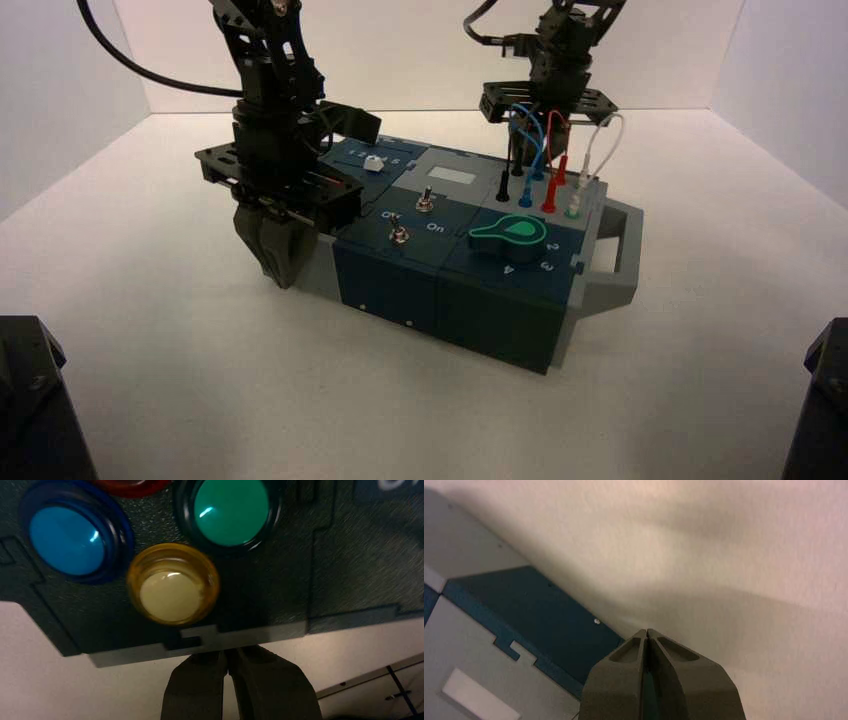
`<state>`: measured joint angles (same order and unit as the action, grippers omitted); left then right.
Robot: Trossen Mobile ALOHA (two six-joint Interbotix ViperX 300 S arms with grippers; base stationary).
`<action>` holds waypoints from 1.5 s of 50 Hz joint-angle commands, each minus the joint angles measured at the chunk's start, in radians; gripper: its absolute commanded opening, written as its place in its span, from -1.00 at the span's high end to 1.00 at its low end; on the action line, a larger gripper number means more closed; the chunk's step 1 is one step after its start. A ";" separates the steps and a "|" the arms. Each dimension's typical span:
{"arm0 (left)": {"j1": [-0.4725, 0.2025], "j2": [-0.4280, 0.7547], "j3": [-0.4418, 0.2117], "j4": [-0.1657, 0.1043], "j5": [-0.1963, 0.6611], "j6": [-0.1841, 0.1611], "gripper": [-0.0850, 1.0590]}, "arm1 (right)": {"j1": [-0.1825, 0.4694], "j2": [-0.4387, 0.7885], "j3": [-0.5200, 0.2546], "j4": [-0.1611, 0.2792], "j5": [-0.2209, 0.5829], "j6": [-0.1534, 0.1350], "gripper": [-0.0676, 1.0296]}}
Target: Rotate the box clockwise.
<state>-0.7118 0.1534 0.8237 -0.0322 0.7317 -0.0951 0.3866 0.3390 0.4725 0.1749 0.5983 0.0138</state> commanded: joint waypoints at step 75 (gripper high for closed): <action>0.183 0.204 -0.387 0.018 -0.044 0.158 0.91 | 0.259 -0.135 0.133 0.176 0.118 0.012 0.92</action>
<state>-0.4694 0.3651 0.5001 0.0015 0.7332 0.0522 0.4587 0.2424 0.6274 0.2853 0.7256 0.0291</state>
